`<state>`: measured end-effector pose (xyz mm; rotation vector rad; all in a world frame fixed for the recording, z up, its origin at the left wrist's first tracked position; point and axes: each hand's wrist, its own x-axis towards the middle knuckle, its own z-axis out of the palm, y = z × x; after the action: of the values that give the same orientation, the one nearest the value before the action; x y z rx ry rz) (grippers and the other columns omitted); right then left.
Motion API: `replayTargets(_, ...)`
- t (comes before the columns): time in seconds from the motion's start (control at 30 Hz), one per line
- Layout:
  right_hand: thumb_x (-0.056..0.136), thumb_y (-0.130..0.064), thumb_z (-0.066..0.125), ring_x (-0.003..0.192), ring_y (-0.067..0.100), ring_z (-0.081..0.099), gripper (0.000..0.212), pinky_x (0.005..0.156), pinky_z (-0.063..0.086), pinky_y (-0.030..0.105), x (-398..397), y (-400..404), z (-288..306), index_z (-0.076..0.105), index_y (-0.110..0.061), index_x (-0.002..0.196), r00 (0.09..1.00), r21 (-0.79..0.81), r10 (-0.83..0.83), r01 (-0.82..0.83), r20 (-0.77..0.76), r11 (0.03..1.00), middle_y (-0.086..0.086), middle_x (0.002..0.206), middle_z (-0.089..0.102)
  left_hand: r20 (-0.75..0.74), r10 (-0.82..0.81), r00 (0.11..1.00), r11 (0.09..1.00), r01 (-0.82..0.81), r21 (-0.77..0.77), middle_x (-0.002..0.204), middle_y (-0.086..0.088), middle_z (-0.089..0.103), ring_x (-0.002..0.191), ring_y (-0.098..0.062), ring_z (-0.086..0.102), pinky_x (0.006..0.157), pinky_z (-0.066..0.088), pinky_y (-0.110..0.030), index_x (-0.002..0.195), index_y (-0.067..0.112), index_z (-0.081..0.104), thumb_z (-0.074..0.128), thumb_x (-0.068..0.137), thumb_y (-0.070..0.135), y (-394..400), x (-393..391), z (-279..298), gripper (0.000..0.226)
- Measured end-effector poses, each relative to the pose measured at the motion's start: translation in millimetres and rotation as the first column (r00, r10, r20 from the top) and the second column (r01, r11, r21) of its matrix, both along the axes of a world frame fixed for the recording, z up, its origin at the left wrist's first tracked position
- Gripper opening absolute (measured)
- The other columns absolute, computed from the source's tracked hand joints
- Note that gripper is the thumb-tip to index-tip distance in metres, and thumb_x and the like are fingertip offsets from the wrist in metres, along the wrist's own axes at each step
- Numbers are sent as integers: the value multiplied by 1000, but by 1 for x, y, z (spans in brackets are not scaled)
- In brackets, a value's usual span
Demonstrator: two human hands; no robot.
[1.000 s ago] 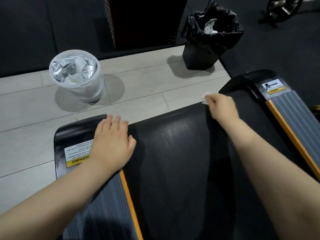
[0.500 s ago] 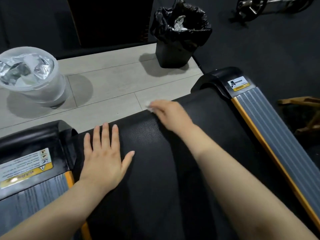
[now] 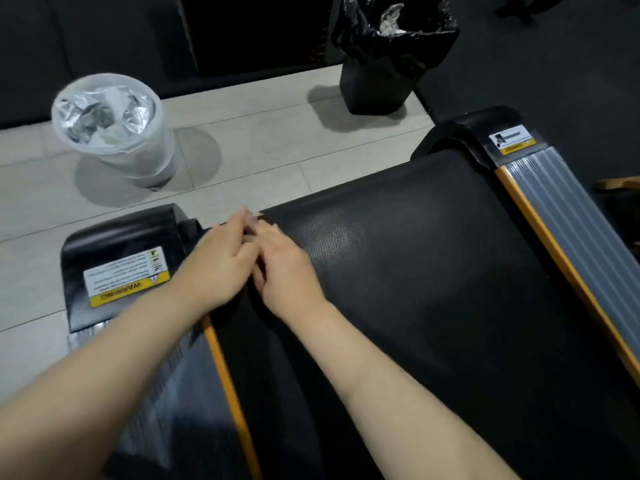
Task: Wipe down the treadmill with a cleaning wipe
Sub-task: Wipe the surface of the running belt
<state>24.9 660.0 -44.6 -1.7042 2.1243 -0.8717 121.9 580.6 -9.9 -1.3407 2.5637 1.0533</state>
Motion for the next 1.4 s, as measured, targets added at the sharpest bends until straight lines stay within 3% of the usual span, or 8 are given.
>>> replayTargets(0.17,86,1,49,118,29,62,36,108,41,35,-41,23,6,70,-3,114,945,-33,311,-315,-102,948,13,129,63,151,14,988,933,41,-359,147,-23,43,139,-40,33,117,20,-53,143,4,42,34,83,34,5,79,7,67)
replayTargets(0.27,85,-4,48,108,32,66,36,100,43,32,-143,43,8,73,-8,110,939,-65,-259,251,-225,966,14,118,69,171,-21,985,899,93,-428,157,-18,30,145,-37,25,118,17,-52,148,6,40,26,94,42,33,94,-10,66)
replayTargets(0.43,91,-9,47,98,34,65,32,85,46,32,-198,68,15,71,-16,110,574,47,-807,818,-136,574,12,103,72,118,13,993,883,44,-467,160,-13,27,148,-30,22,120,18,-48,150,10,37,29,94,43,38,95,-14,65)
replayTargets(0.63,84,4,53,104,29,66,31,101,40,25,15,19,2,72,-5,107,970,-132,-235,225,-61,965,14,109,71,113,19,993,890,34,-455,159,-12,30,148,-29,24,119,20,-46,149,11,41,27,95,34,36,93,-13,60)
replayTargets(0.77,86,3,53,118,25,61,31,110,39,30,57,39,3,71,-3,111,983,-24,166,-168,-82,985,11,125,66,89,28,996,890,16,-455,158,-12,32,147,-29,27,118,19,-44,147,11,43,25,96,35,35,94,-14,60)
replayTargets(0.93,79,6,58,101,29,67,37,92,51,36,-70,61,13,76,-15,104,926,1,-213,225,-312,974,4,112,72,73,41,996,903,-6,-430,158,-10,31,147,-26,25,118,18,-44,148,14,42,27,95,35,35,95,-11,59)
replayTargets(1.1,91,-5,50,99,29,64,36,87,47,31,-156,130,35,74,-24,109,654,234,-706,757,-273,610,9,104,73,77,45,996,893,-6,-450,157,-12,33,146,-28,27,117,19,-45,147,13,43,28,94,34,36,95,-13,60)
replayTargets(1.4,87,-6,65,118,17,56,30,103,42,27,37,114,14,63,-9,117,988,78,-151,149,16,986,5,129,62,17,24,1000,876,-13,-483,156,-13,35,146,-29,28,117,21,-46,145,11,44,26,94,35,36,98,-11,59)
